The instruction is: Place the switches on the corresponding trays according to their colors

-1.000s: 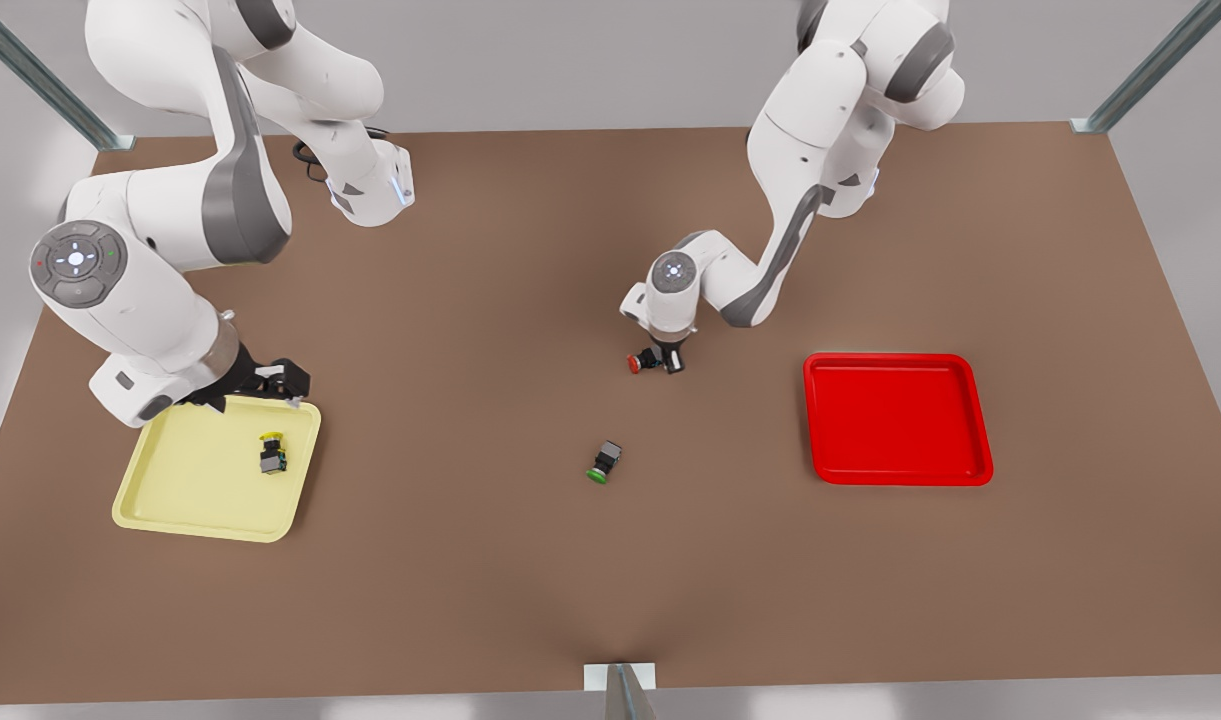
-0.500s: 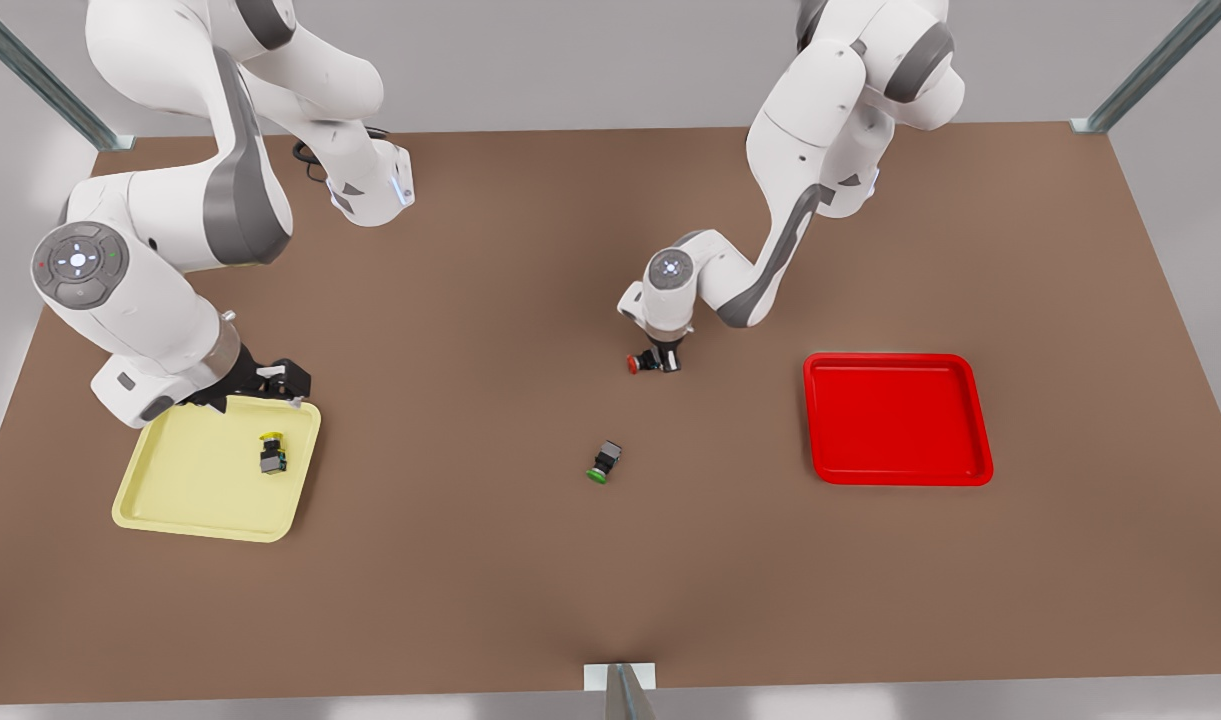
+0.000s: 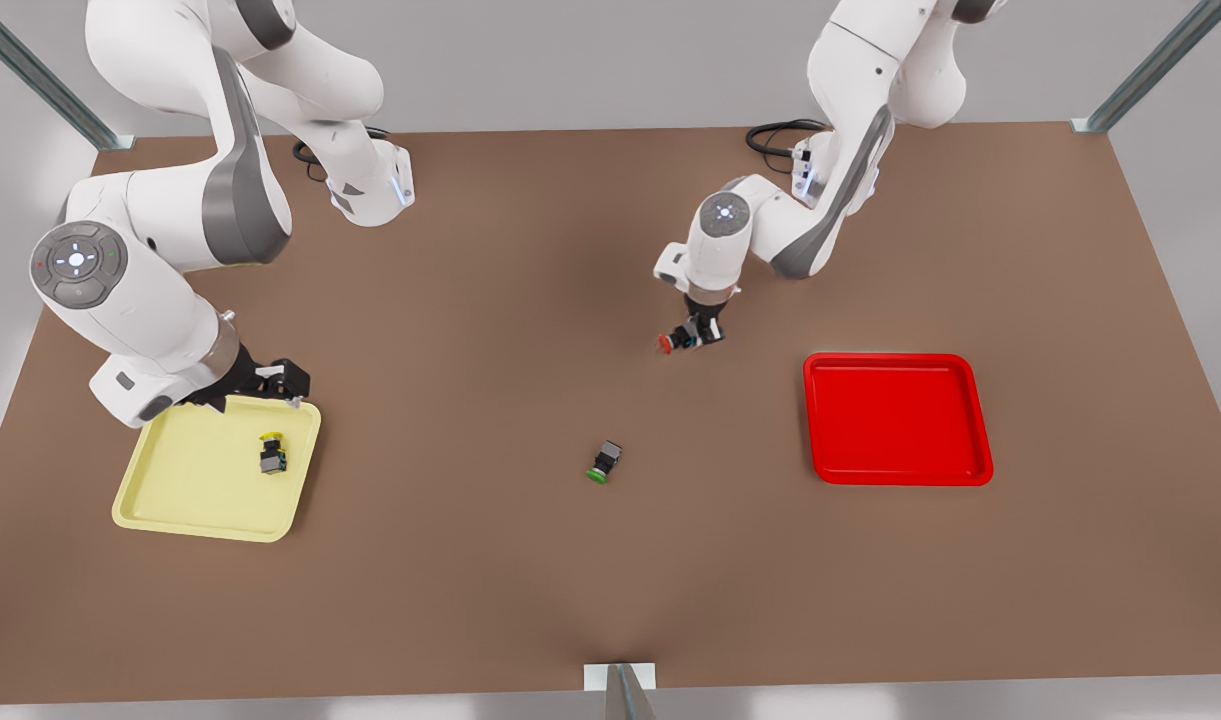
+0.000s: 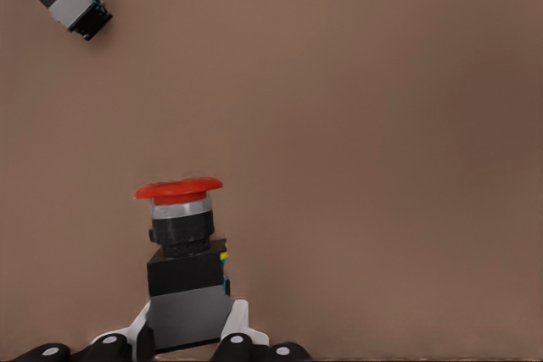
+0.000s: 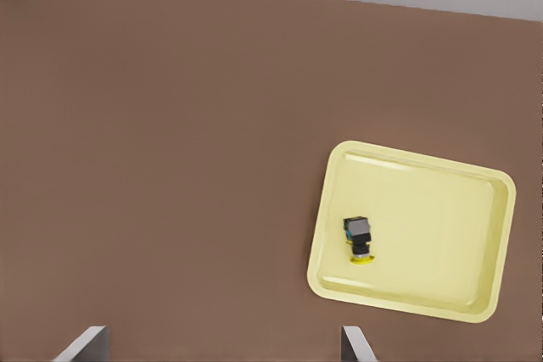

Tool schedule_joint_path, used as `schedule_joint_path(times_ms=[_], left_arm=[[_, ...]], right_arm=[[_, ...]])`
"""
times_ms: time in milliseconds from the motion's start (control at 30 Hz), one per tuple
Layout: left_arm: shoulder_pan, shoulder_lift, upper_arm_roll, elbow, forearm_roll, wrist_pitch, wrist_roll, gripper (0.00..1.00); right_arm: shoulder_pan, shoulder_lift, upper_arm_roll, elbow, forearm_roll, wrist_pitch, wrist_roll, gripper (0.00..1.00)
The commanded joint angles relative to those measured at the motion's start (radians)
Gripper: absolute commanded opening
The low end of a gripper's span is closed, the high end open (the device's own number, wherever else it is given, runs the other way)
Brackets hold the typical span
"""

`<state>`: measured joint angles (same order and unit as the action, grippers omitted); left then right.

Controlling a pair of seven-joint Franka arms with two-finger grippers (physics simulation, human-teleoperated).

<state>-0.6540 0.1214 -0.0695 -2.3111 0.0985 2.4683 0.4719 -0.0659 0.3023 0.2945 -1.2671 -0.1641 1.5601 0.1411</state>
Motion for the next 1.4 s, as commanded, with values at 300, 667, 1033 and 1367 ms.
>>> schedule_joint_path(times_ms=[300,667,1033,1367], left_arm=[[0.441,-0.077,0.002,-0.096,0.027,-0.023,0.221,0.42],[0.754,0.098,0.002,-0.011,0.184,0.083,0.399,1.00],[0.751,-0.120,-0.125,0.260,-0.102,-0.460,0.038,1.00],[0.461,-0.019,0.212,0.909,-0.063,-1.148,-0.483,1.00]], right_arm=[[0.006,0.000,0.000,0.000,0.001,0.000,0.000,1.00],[0.006,-0.002,0.000,-0.001,0.002,-0.002,0.000,1.00],[0.006,-0.005,0.000,-0.008,0.003,0.000,0.000,1.00],[0.006,-0.005,0.000,-0.008,0.003,0.000,0.000,1.00]])
